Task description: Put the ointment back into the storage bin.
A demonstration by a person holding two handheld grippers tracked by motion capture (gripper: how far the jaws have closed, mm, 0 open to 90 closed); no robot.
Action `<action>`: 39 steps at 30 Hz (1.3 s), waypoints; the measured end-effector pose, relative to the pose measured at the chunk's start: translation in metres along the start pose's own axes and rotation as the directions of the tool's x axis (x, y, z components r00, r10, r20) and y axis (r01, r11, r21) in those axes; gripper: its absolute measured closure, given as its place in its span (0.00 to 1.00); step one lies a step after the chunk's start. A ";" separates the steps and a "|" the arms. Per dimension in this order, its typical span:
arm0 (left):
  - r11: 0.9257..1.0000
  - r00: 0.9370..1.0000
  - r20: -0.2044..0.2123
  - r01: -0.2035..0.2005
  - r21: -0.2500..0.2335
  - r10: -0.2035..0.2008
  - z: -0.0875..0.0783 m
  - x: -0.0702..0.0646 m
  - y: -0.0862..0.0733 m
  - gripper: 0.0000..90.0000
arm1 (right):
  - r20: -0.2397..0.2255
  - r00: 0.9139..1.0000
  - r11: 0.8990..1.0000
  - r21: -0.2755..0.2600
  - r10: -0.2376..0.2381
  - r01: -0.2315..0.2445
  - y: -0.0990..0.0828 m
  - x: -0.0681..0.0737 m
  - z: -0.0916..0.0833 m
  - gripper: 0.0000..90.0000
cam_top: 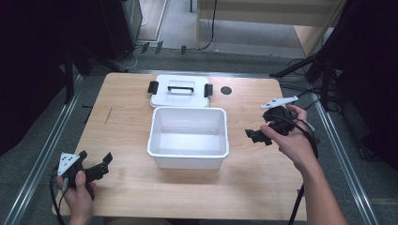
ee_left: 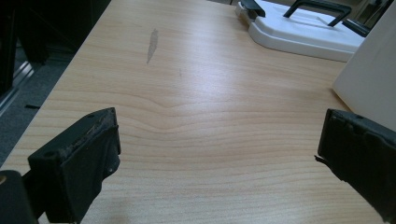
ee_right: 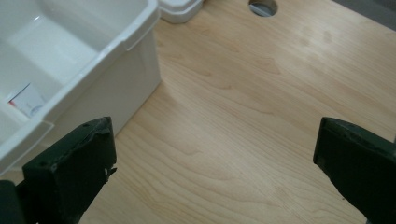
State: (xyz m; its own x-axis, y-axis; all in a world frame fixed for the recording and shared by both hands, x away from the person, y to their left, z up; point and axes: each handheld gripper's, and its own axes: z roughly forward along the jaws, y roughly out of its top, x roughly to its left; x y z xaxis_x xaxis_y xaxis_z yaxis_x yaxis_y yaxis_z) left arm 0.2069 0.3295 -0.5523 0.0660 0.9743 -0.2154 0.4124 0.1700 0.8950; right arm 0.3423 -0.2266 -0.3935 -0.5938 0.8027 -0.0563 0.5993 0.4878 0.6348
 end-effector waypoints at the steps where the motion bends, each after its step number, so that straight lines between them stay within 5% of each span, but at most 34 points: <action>1: 1.000 1.000 0.000 0.000 0.000 0.000 0.000 0.000 0.000 0.00 | 0.013 1.000 1.000 -0.021 0.015 -0.015 -0.005 -0.001 0.000 0.00; 10: 1.000 1.000 0.002 0.000 -0.001 0.000 0.000 0.000 0.000 0.00 | 0.093 0.986 0.978 -0.174 0.135 -0.117 -0.052 -0.014 0.002 0.00; 20: 1.000 1.000 0.000 -0.001 -0.001 0.001 -0.001 0.000 0.000 0.00 | 0.091 0.977 0.947 -0.279 0.194 -0.162 -0.104 -0.023 0.005 0.00; 32: 1.000 1.000 -0.007 -0.003 -0.002 0.003 -0.001 -0.001 0.000 0.00 | 0.102 0.947 0.901 -0.352 0.304 -0.252 -0.169 -0.033 0.004 0.00; 39: 1.000 1.000 -0.009 -0.002 -0.002 0.002 -0.001 -0.001 -0.001 0.00 | 0.118 0.936 0.892 -0.364 0.330 -0.269 -0.200 -0.030 0.000 0.00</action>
State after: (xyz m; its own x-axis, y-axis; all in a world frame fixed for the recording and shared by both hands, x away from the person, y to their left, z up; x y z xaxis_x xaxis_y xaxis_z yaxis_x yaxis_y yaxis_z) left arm 0.2058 0.3288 -0.5522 0.0586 0.9760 -0.2098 0.4106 0.1680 0.8962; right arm 0.2403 -0.3485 -0.5183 -0.2945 0.9534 0.0658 0.4985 0.0945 0.8617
